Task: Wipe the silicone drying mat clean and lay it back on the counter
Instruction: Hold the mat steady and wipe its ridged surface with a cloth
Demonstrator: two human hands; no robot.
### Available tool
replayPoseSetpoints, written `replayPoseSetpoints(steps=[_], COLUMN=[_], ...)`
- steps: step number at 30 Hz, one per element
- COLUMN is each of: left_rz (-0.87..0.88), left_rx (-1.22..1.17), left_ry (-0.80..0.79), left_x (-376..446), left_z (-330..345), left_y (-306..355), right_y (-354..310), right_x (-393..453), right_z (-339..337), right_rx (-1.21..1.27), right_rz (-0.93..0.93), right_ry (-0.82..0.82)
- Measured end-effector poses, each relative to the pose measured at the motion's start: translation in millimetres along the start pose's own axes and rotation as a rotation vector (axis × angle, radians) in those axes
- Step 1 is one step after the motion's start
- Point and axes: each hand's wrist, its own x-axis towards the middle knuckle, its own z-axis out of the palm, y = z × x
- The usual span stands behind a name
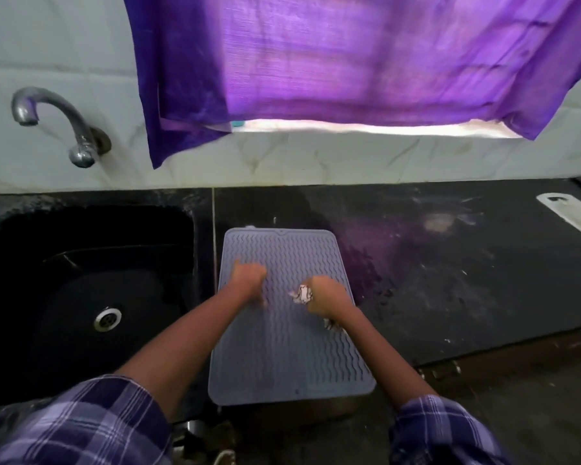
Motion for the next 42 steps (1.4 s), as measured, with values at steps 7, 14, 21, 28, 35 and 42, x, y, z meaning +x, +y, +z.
replayPoseSetpoints(steps=[7, 14, 21, 28, 35, 42], left_rz=[-0.021, 0.055, 0.082, 0.094, 0.098, 0.105], left_rx=[-0.062, 0.046, 0.105, 0.103, 0.076, 0.122], left_ry=[0.078, -0.018, -0.03, -0.005, 0.008, 0.034], left_x=[68.3, 100.8, 100.7, 100.3, 98.9, 94.0], left_z=[-14.0, -9.0, -11.5, -8.1, -13.3, -13.7], left_y=[-3.6, -8.0, -10.9, -11.3, -13.8, -14.7], right_y=[6.9, 2.6, 10.0, 4.3, -10.1, -4.8], right_x=[94.6, 182.3, 159.1, 143.7, 155.8, 74.6], right_z=[-23.9, -21.1, 5.6, -26.9, -5.2, 15.9], right_rx=[-0.13, -0.271, -0.288, -0.085, -0.247, -0.272], right_rz=[-0.007, -0.105, -0.041, 0.01, 0.057, -0.036], right_ry=[0.328, 0.197, 0.233, 0.053, 0.168, -0.031])
